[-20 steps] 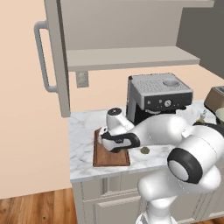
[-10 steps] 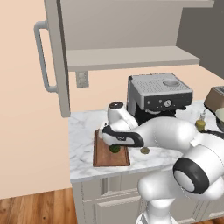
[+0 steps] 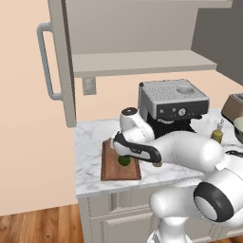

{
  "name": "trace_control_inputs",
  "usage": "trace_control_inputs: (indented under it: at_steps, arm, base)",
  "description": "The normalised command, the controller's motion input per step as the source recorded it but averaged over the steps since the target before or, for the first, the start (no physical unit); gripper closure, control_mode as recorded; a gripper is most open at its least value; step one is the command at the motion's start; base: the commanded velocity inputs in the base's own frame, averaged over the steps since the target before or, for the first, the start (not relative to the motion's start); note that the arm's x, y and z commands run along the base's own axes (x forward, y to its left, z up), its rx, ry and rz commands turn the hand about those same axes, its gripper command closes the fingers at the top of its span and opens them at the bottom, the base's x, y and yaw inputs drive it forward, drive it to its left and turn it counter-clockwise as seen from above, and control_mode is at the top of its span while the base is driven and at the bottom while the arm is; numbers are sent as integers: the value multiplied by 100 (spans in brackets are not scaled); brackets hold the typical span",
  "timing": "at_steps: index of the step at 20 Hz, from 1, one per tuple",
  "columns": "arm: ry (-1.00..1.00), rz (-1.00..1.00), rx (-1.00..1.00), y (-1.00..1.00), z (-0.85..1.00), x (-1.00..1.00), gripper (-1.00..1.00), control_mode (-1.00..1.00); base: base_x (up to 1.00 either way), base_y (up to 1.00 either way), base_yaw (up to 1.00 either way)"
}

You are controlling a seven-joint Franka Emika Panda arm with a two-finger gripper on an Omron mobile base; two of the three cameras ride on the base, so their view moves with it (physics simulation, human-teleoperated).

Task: Open the cabinet. Place the bowl and condiment on the counter. Then place the lime and garlic on the cutting board.

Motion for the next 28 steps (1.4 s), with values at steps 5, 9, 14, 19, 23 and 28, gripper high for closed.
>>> trace_control_inputs:
  at_steps: [5, 9, 14, 19, 23, 28]
  arm:
    - [0, 0, 0, -34, 3, -10, -100, -100]
    - [0, 0, 0, -39, 3, -6, -100, -100]
    - [0, 0, 0, -35, 0, -10, -100, -100]
    - [0, 0, 0, -30, 0, -11, -100, -100]
    - [0, 0, 0, -34, 0, -5, -100, -100]
    - [0, 0, 0, -41, 0, 0, -100, -100]
  base:
    - [0, 0, 0]
    - [0, 0, 0]
    - [0, 0, 0]
    - [0, 0, 0]
    - [0, 0, 0]
    - [0, 0, 0]
